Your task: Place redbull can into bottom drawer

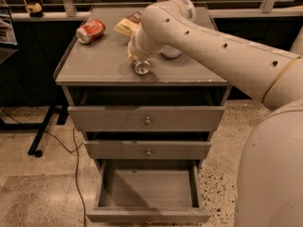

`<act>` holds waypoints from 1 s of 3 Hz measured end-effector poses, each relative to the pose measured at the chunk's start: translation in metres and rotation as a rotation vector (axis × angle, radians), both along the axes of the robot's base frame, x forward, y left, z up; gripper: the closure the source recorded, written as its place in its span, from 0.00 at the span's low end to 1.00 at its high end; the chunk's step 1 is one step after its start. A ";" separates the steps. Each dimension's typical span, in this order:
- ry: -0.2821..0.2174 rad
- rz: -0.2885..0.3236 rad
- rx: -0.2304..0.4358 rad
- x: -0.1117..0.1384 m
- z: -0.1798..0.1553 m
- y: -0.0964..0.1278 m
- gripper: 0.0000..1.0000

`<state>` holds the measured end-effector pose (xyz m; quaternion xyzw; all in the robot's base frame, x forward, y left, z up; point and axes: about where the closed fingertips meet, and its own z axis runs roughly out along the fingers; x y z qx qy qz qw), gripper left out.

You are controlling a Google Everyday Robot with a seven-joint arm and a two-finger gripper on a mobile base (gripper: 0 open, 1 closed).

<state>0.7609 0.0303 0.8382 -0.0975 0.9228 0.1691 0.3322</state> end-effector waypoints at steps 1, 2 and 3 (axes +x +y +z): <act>0.000 0.000 0.000 0.000 0.000 0.000 1.00; -0.020 0.047 0.004 -0.008 0.003 0.002 1.00; -0.014 0.135 0.024 -0.025 0.005 0.001 1.00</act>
Offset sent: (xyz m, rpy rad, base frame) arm -0.0206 0.0019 0.0114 0.0113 -0.0589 0.1228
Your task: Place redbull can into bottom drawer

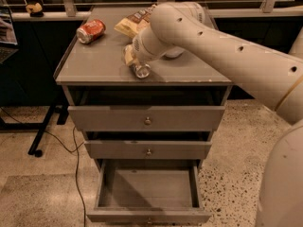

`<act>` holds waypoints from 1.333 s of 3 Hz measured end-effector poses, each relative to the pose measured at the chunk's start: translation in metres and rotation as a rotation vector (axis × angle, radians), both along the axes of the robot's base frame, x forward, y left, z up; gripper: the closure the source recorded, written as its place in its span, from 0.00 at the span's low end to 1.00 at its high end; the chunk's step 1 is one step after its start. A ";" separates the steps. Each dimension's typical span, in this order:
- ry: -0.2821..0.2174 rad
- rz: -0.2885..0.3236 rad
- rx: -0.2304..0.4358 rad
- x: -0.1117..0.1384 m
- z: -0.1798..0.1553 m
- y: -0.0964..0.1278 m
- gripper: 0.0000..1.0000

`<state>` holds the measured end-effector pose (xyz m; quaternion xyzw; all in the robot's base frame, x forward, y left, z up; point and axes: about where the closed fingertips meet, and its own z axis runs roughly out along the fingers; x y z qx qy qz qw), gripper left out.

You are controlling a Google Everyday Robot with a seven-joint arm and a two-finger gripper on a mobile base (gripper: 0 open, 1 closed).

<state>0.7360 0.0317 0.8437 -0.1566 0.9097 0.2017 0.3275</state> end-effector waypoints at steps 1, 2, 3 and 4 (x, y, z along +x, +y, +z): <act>0.020 0.130 0.059 -0.027 0.003 0.000 1.00; 0.014 0.270 0.086 -0.060 0.009 -0.006 1.00; -0.007 0.416 0.115 -0.091 0.012 -0.016 1.00; -0.069 0.567 0.109 -0.117 0.010 -0.028 1.00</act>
Offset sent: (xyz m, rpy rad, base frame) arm -0.1019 -0.0229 0.0180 0.0456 -0.0853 0.5354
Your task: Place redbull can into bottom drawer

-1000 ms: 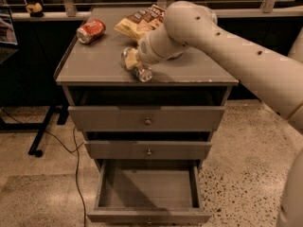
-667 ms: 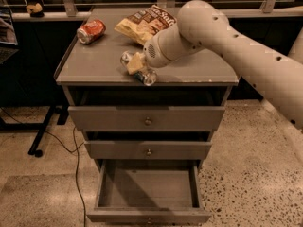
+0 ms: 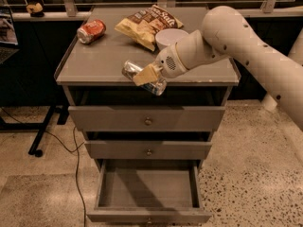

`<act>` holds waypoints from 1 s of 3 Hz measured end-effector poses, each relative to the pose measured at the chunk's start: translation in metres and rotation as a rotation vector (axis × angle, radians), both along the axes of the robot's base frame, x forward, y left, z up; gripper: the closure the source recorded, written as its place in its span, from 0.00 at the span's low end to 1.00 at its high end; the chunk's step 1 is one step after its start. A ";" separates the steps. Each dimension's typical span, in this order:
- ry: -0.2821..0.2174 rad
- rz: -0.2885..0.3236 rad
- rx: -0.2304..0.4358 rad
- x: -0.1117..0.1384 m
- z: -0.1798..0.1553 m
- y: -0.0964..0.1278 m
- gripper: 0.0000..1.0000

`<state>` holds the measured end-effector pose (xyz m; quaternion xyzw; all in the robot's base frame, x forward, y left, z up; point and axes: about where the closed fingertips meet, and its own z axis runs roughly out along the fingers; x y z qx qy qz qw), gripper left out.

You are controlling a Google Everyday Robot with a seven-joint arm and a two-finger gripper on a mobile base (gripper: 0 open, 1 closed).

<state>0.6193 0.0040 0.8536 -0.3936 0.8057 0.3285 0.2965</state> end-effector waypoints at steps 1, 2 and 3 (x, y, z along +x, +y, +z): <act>0.000 0.000 0.000 0.000 0.000 0.000 1.00; -0.018 0.066 -0.011 -0.011 -0.002 0.015 1.00; -0.075 0.115 0.046 -0.044 0.002 0.031 1.00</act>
Offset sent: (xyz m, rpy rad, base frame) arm -0.0245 0.0305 -0.0021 -0.0269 -0.0467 0.1497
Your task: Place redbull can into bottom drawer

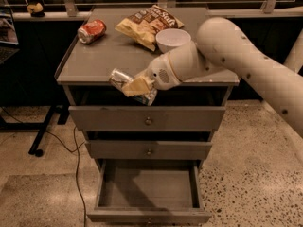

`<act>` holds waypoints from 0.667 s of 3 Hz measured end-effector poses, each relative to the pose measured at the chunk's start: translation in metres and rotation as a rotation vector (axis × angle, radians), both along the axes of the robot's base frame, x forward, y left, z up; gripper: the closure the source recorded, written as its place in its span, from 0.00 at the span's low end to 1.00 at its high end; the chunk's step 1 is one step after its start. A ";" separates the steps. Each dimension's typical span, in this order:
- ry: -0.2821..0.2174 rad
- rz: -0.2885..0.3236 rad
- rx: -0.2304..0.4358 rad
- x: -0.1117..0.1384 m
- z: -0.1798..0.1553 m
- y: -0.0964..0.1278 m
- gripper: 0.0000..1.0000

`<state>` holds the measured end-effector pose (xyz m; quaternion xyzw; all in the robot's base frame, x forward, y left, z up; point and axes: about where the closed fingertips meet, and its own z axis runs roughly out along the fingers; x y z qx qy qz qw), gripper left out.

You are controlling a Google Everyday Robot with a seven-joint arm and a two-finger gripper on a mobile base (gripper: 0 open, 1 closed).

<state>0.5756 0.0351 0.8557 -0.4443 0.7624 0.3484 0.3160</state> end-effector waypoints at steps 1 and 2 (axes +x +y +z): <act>-0.043 -0.085 0.057 -0.035 -0.008 -0.008 1.00; -0.041 -0.177 0.103 -0.058 -0.038 -0.024 1.00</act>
Offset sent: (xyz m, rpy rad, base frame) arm -0.0860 -0.0527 -0.0790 0.1648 -0.0334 -0.3020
